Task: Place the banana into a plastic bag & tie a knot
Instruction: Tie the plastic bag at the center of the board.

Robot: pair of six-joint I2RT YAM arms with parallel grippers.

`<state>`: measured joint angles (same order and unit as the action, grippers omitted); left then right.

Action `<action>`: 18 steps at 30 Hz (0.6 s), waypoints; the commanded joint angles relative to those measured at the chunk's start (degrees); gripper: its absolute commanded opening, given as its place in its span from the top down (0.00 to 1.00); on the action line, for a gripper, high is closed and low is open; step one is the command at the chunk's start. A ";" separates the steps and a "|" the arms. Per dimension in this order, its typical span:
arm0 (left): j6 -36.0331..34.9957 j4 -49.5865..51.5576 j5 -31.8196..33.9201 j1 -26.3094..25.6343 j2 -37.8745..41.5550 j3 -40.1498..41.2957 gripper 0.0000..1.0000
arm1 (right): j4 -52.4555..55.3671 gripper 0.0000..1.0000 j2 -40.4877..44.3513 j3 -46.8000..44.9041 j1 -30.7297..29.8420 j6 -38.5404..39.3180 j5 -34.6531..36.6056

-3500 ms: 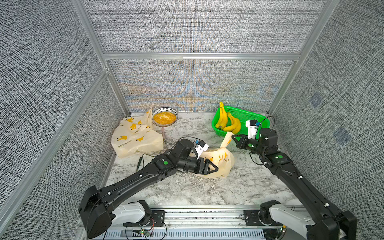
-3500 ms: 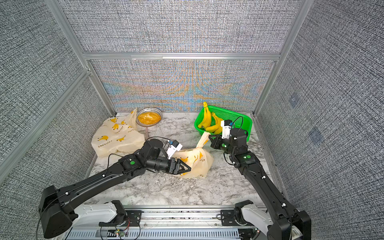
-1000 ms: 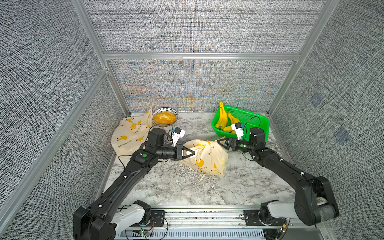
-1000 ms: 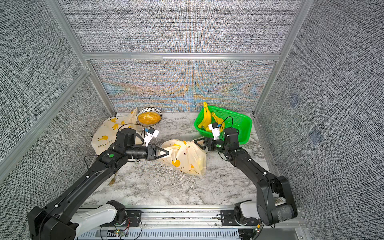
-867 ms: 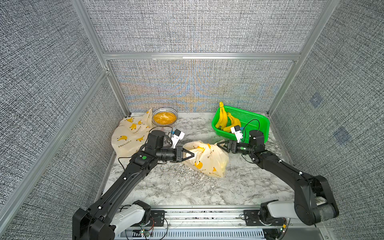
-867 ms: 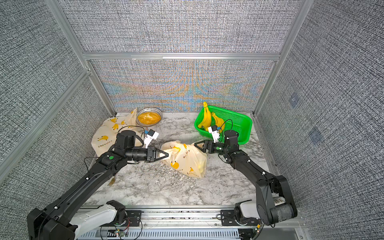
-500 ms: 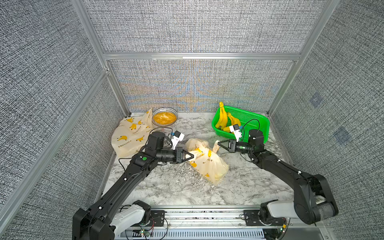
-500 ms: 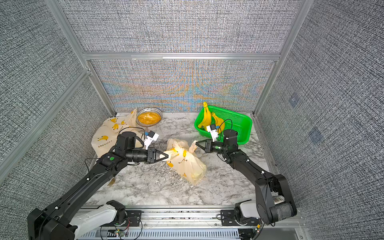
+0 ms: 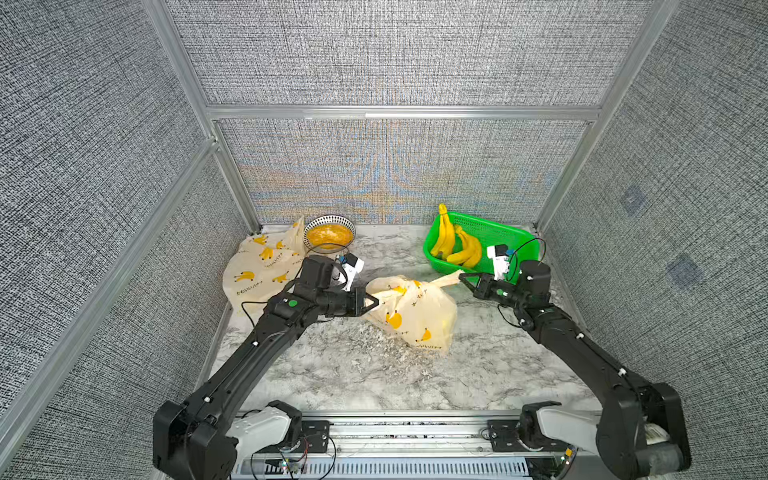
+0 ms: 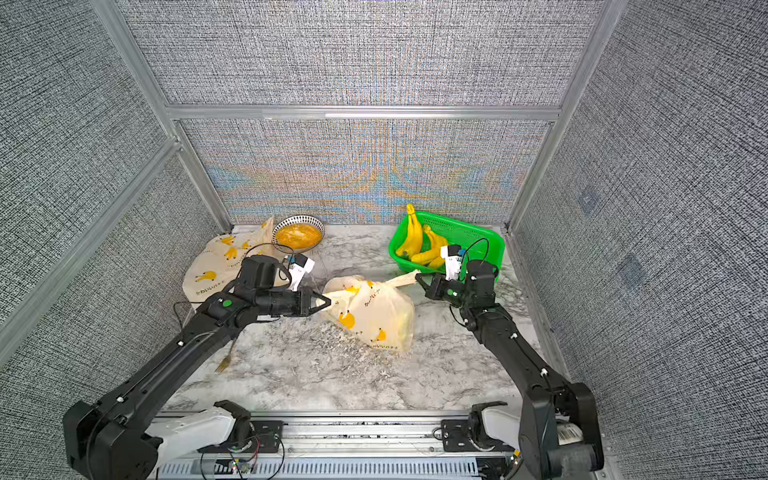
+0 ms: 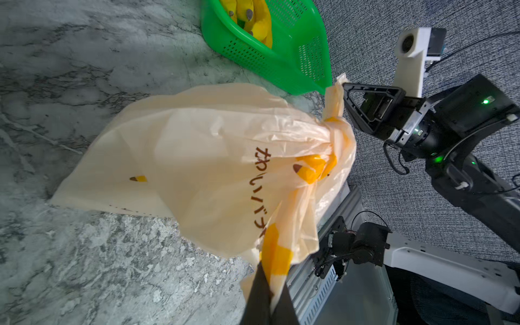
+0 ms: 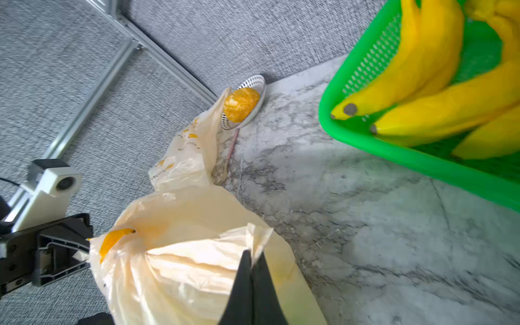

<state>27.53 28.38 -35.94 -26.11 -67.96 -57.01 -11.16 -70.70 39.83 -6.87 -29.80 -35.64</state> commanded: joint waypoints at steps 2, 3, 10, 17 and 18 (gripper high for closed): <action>-1.65 0.14 1.97 0.30 -1.29 2.70 1.00 | 1.90 1.00 -3.20 -3.15 0.83 0.76 10.00; -0.70 -0.74 2.36 0.28 -1.04 4.04 1.00 | 1.37 1.00 -3.68 -3.61 0.98 0.64 10.20; 3.89 -1.74 8.73 0.27 -0.59 6.49 1.00 | 0.48 1.00 -3.08 0.07 1.08 -0.78 6.60; -0.37 2.32 12.80 5.39 -9.84 -16.50 1.00 | -3.34 1.00 -7.37 10.57 -4.91 -4.93 4.97; -1.51 2.99 12.04 5.83 -12.20 -21.07 1.00 | -3.31 1.00 -8.61 12.86 -5.78 -5.34 5.29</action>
<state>29.21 28.82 -25.15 -21.19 -76.86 -71.29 -11.86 -77.65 49.25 -11.31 -33.15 -32.45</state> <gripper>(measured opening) 0.048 0.050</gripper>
